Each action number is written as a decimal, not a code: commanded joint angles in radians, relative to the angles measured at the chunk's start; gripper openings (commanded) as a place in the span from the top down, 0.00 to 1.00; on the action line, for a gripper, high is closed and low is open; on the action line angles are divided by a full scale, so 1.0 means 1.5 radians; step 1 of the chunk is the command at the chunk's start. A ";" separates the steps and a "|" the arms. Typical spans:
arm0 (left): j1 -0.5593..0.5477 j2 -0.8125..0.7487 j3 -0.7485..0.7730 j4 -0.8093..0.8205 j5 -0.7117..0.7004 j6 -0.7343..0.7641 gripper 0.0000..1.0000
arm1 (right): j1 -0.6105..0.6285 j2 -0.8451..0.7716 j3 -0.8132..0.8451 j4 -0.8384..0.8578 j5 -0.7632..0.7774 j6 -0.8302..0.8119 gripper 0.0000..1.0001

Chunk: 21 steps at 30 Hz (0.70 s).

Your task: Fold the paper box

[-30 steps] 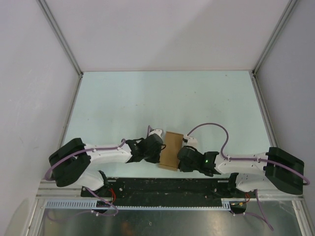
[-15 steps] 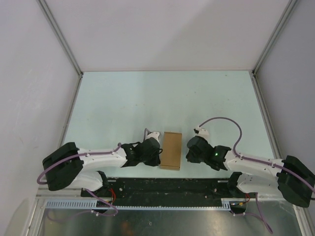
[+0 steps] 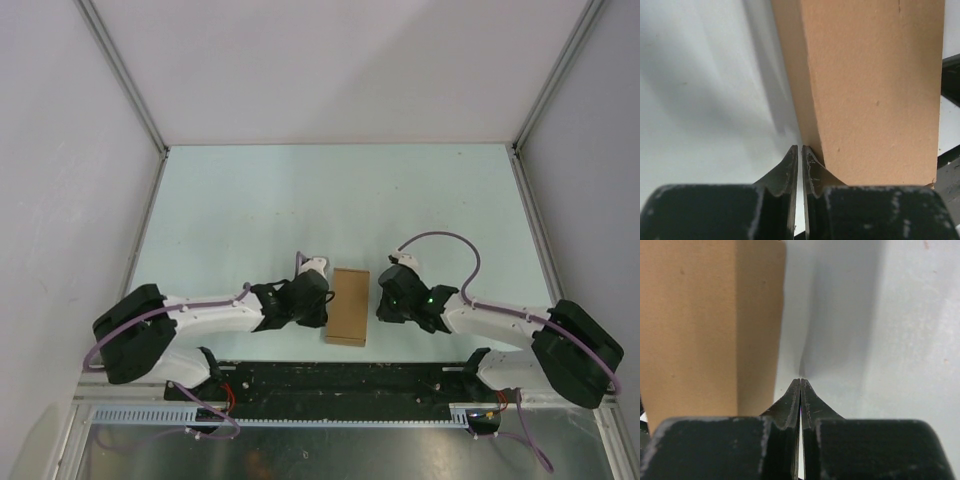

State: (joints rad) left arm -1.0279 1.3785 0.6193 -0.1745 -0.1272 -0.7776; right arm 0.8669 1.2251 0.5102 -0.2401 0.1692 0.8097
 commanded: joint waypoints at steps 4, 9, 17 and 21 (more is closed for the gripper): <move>0.013 0.058 0.075 0.006 -0.025 0.055 0.91 | -0.002 0.047 0.056 0.084 -0.033 -0.033 0.99; 0.013 0.081 0.100 0.007 -0.021 0.072 0.92 | -0.002 0.081 0.087 0.096 -0.049 -0.050 0.99; 0.054 0.060 0.103 0.003 -0.024 0.104 0.92 | -0.002 0.126 0.147 0.072 -0.047 -0.071 0.99; 0.115 0.032 0.085 -0.005 -0.019 0.125 0.90 | -0.005 0.121 0.155 0.047 -0.025 -0.077 0.99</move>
State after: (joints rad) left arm -0.9241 1.4914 0.7296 -0.2184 -0.1627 -0.6357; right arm 0.8593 1.4166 0.6846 -0.1783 0.1226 0.7120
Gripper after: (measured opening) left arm 0.082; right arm 0.018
